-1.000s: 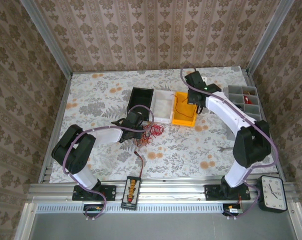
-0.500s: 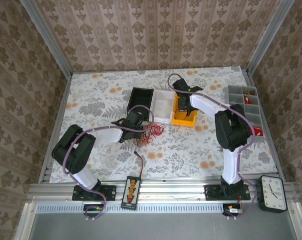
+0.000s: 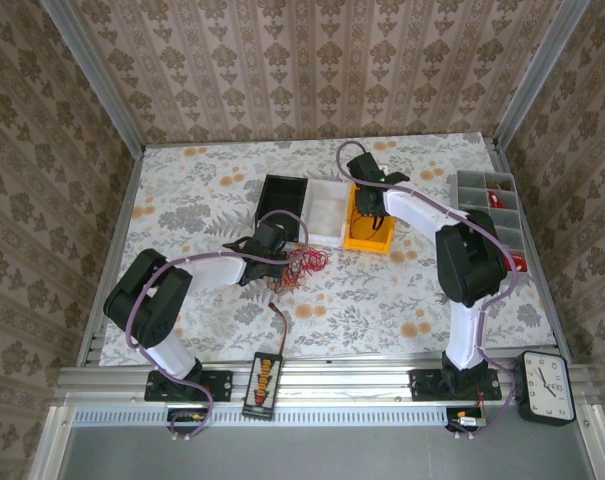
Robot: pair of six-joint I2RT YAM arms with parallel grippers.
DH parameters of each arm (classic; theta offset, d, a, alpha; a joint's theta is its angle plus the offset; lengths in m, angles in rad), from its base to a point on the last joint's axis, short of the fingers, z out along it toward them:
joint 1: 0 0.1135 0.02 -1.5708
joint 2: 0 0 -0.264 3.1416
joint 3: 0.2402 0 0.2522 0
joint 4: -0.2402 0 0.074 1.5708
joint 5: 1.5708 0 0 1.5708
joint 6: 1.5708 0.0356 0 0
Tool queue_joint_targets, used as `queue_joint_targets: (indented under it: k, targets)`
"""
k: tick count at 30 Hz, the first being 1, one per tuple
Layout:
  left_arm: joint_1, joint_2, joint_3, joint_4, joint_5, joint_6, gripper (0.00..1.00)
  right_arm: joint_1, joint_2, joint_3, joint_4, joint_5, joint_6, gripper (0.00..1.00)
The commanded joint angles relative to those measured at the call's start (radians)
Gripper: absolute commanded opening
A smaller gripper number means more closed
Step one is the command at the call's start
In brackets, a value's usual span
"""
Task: Untangle the cables
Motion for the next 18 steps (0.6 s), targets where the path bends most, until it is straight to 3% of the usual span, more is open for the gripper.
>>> queue_joint_targets:
  k: [1, 6, 13, 18]
  targets:
    - [-0.008, 0.007, 0.009, -0.033, 0.002, 0.023, 0.0, 0.003, -0.102, -0.033, 0.059, 0.031, -0.006, 0.44]
    - [-0.008, 0.004, 0.004, -0.017, 0.034, 0.04, 0.0, -0.002, -0.188, -0.1, 0.096, 0.007, -0.024, 0.51]
    - [-0.008, 0.0, -0.004, 0.01, 0.106, 0.067, 0.0, 0.083, -0.327, -0.342, 0.281, -0.389, -0.091, 0.48]
    - [-0.008, 0.001, -0.005, 0.015, 0.116, 0.065, 0.0, 0.211, -0.294, -0.394, 0.301, -0.524, -0.147, 0.46]
